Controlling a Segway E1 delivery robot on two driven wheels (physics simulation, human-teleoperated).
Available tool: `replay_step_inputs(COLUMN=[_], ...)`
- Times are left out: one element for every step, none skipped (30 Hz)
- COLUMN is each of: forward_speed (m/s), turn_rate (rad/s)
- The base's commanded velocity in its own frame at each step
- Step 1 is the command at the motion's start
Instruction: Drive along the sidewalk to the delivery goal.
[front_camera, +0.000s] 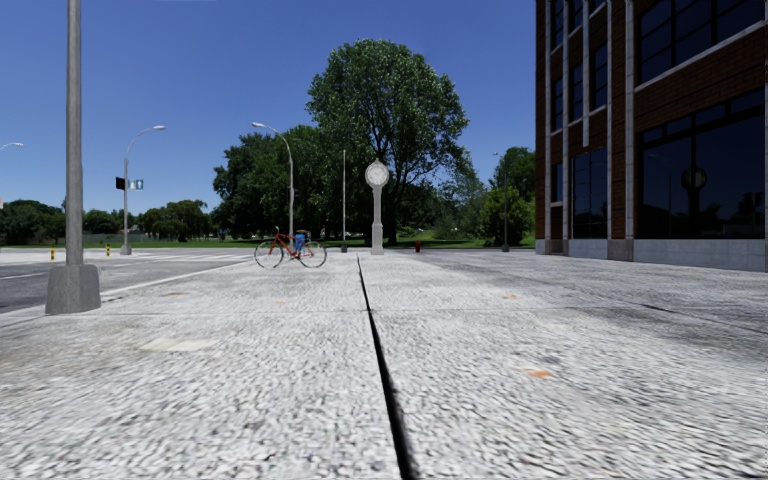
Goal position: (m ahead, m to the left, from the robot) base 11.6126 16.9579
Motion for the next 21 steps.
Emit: replay_step_inputs(forward_speed=[2.00, 2.00, 2.00, 2.00, 2.00, 2.00, 2.00, 2.00, 2.00, 2.00, 2.00, 2.00, 2.00, 2.00, 2.00, 2.00, 2.00, 2.00, 2.00, 2.00, 2.00], turn_rate=[0.00, 0.00, 0.00, 0.00, 0.00, 0.00, 0.00, 0.00, 0.00, 0.00, 0.00, 0.00, 0.00, 0.00, 0.00, 0.00, 0.00, 0.00, 0.00, 0.00, 0.00])
